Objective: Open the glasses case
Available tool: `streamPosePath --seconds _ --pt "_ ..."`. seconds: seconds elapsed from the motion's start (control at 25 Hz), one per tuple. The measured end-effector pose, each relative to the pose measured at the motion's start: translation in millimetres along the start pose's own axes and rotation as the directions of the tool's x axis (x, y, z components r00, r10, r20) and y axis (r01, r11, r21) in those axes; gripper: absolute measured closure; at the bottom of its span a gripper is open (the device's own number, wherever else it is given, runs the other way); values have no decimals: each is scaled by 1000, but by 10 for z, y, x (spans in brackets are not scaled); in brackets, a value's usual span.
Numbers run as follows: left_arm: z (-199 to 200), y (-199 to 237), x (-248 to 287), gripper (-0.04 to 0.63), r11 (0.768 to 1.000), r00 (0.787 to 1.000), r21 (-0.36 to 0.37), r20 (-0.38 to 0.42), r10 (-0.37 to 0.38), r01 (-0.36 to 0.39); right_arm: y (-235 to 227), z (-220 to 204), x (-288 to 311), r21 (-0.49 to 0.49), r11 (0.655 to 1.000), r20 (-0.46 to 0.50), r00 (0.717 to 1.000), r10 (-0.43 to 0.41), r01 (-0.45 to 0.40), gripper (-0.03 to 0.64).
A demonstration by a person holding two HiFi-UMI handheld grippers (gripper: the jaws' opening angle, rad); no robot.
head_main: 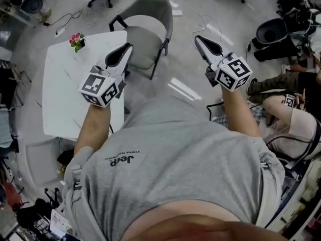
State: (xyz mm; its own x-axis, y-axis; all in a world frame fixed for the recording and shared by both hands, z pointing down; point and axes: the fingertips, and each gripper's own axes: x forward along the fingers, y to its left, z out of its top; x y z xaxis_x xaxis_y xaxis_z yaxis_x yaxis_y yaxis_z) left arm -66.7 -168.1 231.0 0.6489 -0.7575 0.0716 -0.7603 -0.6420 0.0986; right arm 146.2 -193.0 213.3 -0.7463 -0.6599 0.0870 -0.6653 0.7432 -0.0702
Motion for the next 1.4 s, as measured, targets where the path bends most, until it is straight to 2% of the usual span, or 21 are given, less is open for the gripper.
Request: streamPosePath --seconds 0.2,0.4,0.92,1.4 --pt "135 -192 58 540 995 995 -93 94 -29 37 -53 30 -143 37 999 25 999 -31 30 614" --pt "56 -269 141 540 991 994 -120 99 -53 64 -13 -83 -79 49 999 15 1000 -18 17 614" --pt "51 -23 117 540 996 996 -88 94 8 0 -209 -138 98 58 998 -8 1000 -12 12 614" --pt "112 -98 177 540 997 996 -74 93 0 7 -262 -54 27 1 1000 -24 1000 -7 7 615"
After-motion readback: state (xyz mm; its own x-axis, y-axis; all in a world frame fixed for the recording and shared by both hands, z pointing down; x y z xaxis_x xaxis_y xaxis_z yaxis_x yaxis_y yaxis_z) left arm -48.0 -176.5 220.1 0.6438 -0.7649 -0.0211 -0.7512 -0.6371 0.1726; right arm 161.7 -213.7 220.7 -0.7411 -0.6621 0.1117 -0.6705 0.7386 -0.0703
